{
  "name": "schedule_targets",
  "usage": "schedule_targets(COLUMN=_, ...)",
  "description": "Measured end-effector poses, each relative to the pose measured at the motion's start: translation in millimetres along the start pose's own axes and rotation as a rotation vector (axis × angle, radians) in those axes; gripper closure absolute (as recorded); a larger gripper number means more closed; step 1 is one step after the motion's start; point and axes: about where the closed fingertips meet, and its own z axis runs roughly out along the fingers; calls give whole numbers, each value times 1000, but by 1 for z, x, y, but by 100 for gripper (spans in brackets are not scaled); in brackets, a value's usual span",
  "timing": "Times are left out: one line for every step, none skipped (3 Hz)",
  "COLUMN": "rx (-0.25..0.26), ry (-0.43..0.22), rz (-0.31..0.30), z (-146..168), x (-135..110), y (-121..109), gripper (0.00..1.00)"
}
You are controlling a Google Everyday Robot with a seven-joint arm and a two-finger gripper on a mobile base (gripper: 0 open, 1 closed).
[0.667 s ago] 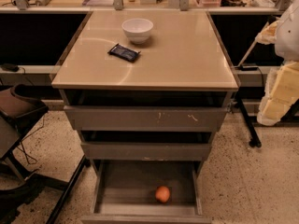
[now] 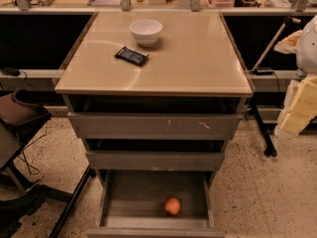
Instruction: Pick orange from bottom drawer and place on counter
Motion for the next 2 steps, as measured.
schedule_targets(rx=-27, ry=-78, rz=41, z=31, x=26, y=7, gripper=0)
schedule_targets(rx=-75, ry=-168, rz=126, z=72, x=64, y=17, gripper=0)
